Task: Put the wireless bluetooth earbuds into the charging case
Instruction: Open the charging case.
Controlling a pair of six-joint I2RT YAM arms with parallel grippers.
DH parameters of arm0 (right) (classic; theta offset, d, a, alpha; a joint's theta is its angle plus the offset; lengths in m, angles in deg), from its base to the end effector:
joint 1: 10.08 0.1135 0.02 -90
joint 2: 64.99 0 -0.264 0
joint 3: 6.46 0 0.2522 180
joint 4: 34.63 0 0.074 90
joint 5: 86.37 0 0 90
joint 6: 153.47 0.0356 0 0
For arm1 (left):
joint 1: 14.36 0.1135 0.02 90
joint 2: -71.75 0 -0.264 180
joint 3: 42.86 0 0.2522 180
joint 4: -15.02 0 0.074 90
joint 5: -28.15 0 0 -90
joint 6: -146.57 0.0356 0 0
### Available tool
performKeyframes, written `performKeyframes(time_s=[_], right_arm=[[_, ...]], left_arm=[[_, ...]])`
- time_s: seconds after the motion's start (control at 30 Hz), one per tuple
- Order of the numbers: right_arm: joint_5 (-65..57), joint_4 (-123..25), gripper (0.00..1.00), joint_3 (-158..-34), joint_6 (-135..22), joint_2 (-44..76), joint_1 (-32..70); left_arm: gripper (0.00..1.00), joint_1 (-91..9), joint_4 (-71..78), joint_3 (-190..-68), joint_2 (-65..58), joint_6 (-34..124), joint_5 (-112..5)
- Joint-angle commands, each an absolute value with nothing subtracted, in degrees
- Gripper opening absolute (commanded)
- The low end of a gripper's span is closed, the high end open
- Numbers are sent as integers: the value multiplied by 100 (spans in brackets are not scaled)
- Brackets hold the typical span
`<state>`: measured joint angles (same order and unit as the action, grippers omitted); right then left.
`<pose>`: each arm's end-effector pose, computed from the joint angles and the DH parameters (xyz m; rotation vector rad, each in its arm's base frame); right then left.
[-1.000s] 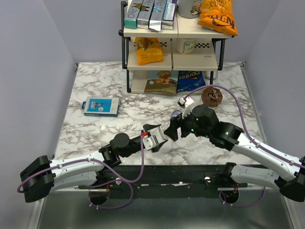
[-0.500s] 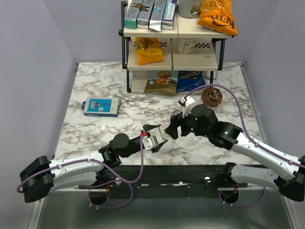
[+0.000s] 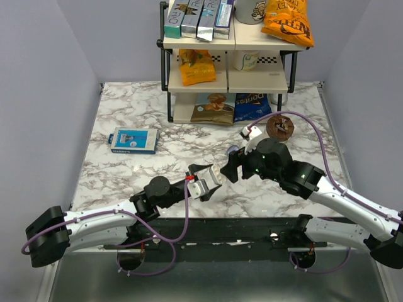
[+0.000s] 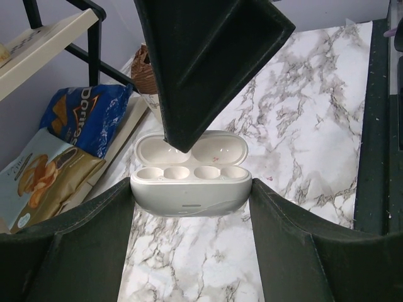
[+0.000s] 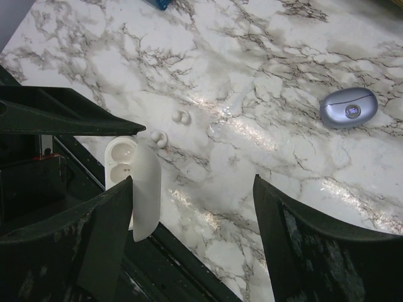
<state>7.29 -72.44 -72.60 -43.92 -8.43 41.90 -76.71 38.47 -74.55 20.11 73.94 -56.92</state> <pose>0.1371 0.1717 0.3240 -0.5578 2.0643 0.6920 0.0913 -0.1808 0.2411 1.0467 1.1431 -0.6912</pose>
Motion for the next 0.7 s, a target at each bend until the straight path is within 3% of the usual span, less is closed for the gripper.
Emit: performKeyframes(time_s=[0.0,0.17,0.67], right_arm=[[407,-7169,82,-7120,-4457,-1006,4151],[-287,-6825,75,-7084,-4502,-919,4151],[-551,-6808,44,-7049,-4493,-707,4151]], left_arm=[[0,-7711,4019,-7437,2104,7459,-5737],[0,-7711,4080,-7472,2060,7459,-5710],[0,-7711,4221,-7446,2033,7442,-5737]])
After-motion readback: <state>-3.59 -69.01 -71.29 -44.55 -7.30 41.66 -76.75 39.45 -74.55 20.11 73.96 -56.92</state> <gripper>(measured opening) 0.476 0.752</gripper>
